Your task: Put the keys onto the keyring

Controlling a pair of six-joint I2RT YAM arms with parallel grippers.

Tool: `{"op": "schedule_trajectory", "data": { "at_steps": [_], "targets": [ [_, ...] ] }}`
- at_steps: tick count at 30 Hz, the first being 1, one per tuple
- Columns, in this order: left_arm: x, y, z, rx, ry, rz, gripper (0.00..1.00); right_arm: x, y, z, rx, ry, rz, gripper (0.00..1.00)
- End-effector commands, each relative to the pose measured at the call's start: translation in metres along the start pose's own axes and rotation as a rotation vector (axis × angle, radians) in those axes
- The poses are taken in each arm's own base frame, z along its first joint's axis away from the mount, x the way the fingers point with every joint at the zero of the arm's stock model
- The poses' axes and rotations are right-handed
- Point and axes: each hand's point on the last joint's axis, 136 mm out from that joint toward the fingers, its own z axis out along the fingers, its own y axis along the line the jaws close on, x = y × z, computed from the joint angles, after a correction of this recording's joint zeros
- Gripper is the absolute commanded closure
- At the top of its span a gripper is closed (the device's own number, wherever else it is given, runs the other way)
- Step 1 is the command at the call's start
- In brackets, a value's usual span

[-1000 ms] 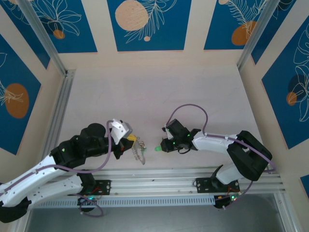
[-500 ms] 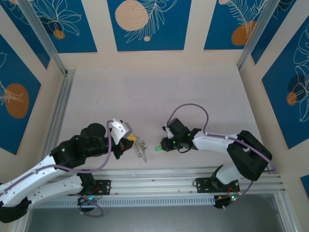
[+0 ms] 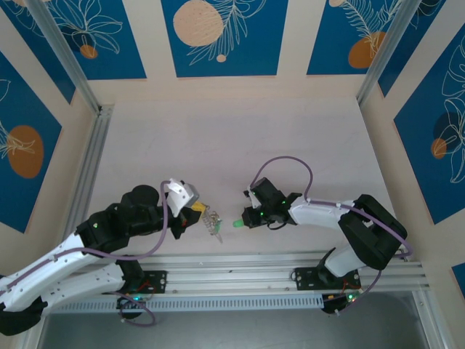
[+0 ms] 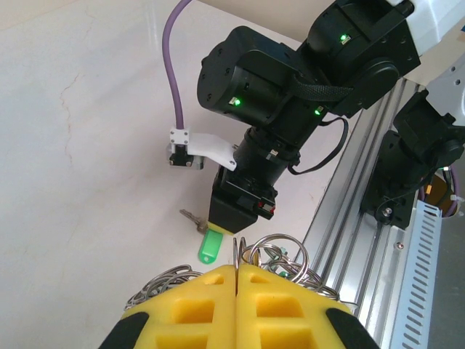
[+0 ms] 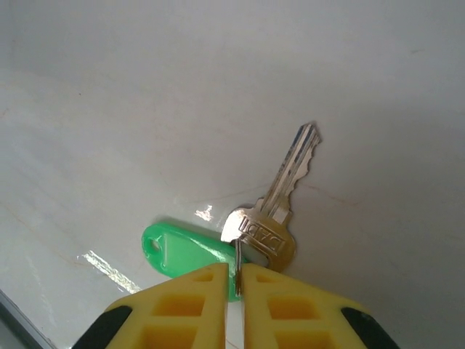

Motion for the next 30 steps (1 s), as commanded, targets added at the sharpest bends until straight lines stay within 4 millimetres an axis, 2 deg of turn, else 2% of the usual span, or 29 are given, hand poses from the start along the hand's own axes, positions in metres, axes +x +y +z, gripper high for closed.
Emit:
{"op": "schedule_trajectory", "data": {
  "at_steps": [1, 5, 9, 12, 16, 20, 24, 30],
  "targets": [
    [-0.019, -0.003, -0.005, 0.017, -0.066, 0.005, 1.00, -0.003, 0.005, 0.000, -0.030, 0.006, -0.005, 0.93],
    [-0.019, -0.002, -0.005, 0.013, -0.066, 0.006, 1.00, -0.003, 0.008, -0.004, -0.041, -0.005, -0.020, 0.99],
    [-0.019, 0.000, -0.005, 0.003, -0.058, 0.014, 1.00, 0.001, 0.025, -0.024, -0.075, -0.048, -0.111, 1.00],
    [-0.020, 0.002, -0.004, -0.007, -0.049, 0.027, 1.00, 0.003, 0.048, -0.055, -0.129, -0.105, -0.209, 1.00],
    [-0.023, 0.005, -0.004, -0.030, -0.041, 0.055, 1.00, 0.006, 0.083, -0.111, -0.244, -0.212, -0.313, 1.00],
    [-0.024, 0.011, -0.002, -0.064, -0.017, 0.097, 1.00, 0.013, 0.108, -0.162, -0.344, -0.277, -0.373, 1.00],
    [-0.027, 0.013, -0.001, -0.079, -0.005, 0.131, 1.00, 0.023, 0.128, -0.192, -0.406, -0.273, -0.427, 1.00],
    [-0.030, 0.012, 0.000, -0.073, 0.017, 0.201, 1.00, 0.032, 0.168, -0.217, -0.546, -0.269, -0.500, 1.00]
  ]
}}
